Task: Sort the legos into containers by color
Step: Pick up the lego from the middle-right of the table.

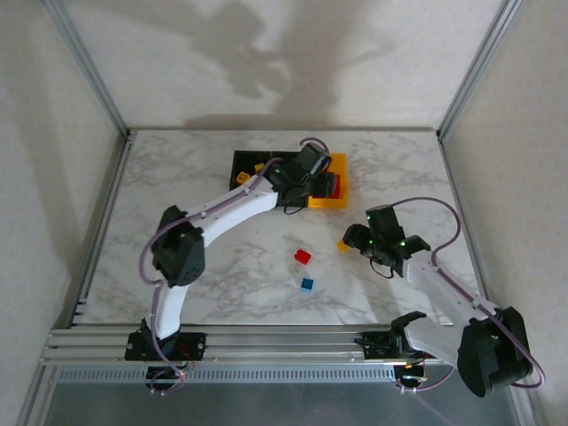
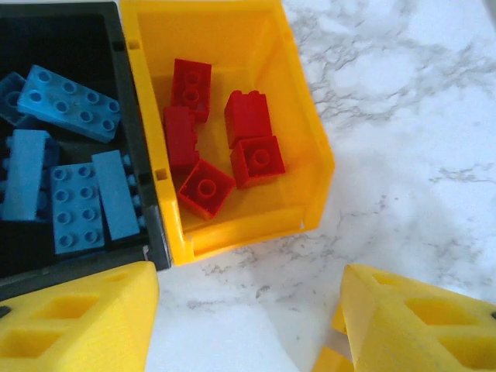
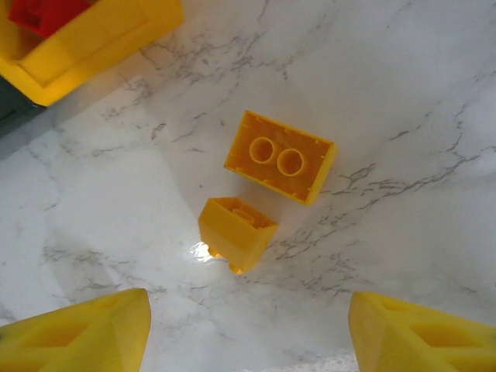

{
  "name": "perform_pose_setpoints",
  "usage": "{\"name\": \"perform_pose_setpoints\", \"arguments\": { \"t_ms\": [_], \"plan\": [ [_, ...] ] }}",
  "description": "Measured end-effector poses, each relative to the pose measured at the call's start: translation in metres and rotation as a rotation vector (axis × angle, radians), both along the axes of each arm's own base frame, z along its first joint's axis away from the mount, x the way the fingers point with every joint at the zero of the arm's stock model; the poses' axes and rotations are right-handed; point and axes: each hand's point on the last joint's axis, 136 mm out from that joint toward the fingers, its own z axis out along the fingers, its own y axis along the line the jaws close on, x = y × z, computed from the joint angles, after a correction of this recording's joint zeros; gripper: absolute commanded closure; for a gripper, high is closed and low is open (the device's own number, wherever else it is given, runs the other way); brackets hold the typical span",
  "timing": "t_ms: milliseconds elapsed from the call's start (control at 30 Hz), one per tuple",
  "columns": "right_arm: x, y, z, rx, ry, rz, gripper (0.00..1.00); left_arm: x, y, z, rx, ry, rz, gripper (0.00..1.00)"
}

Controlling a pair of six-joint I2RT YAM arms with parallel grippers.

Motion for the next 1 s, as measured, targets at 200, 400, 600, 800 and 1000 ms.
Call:
{"name": "perform_pose_setpoints", "arguments": {
  "t_ms": [200, 400, 600, 800, 1000],
  "plan": [
    [0.000, 0.004, -0.022, -0.008, 0.076, -0.035, 0.29, -0.036, 0.034, -0.008, -0.010, 0.005, -0.011, 0.35],
    [0.008, 0.025, -0.033, -0.023, 0.117, -0.032, 0.28, -0.073, 0.069, -0.053, 0.042, 0.081, -0.006, 0.33],
    [0.026, 0.040, -0.032, -0.045, 0.115, -0.064, 0.29, -0.089, 0.085, -0.047, 0.014, 0.075, -0.007, 0.33],
    [0.032, 0.040, -0.040, -0.069, 0.132, -0.108, 0.30, -0.090, 0.094, -0.037, -0.009, 0.052, 0.007, 0.33],
    [0.036, 0.039, -0.048, -0.098, 0.152, -0.125, 0.34, -0.093, 0.105, -0.040, -0.011, 0.056, 0.026, 0.33]
  ]
}}
